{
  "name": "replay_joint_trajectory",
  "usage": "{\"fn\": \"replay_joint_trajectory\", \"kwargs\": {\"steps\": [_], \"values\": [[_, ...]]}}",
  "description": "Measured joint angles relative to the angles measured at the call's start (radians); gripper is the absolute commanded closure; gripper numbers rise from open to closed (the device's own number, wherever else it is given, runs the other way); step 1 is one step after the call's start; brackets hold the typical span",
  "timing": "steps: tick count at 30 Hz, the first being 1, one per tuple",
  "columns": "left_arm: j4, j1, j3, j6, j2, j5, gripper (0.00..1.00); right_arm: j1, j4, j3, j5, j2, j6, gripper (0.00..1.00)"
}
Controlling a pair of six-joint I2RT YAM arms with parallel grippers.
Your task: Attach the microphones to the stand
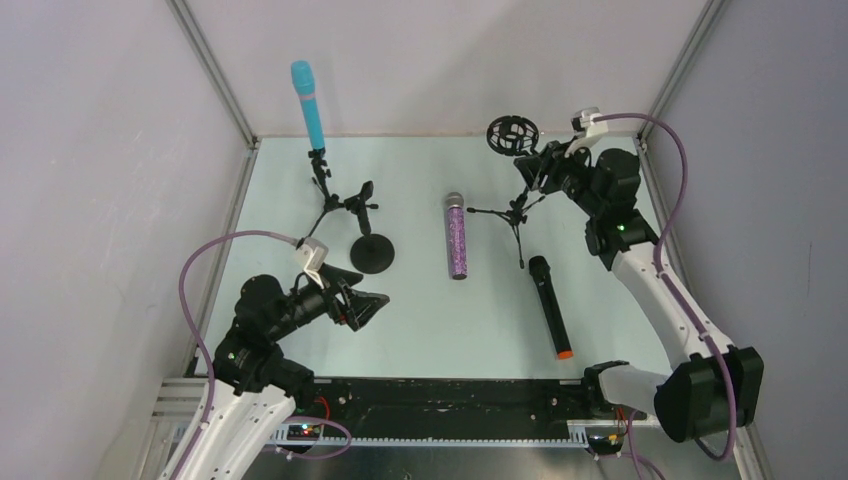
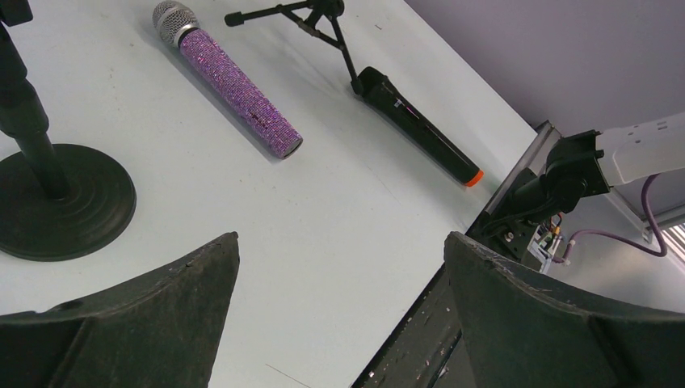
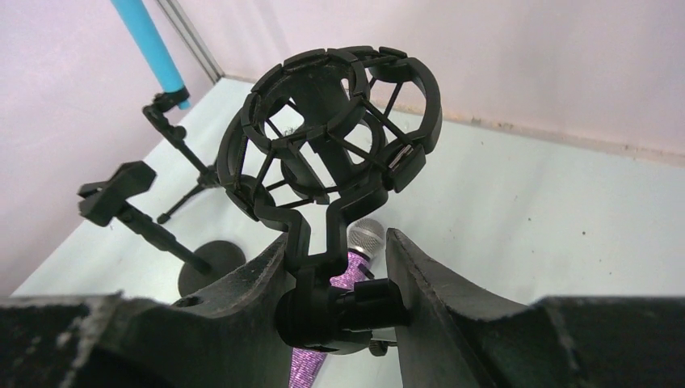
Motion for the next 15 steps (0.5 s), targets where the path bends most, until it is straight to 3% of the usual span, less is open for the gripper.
{"fn": "replay_joint_trajectory", "kwargs": {"steps": [15], "values": [[0.0, -0.002, 0.0, 0.0, -0.002, -0.002, 0.0, 0.027, -0.069, 0.122, -0.123, -0.108, 0.057, 0.96]]}}
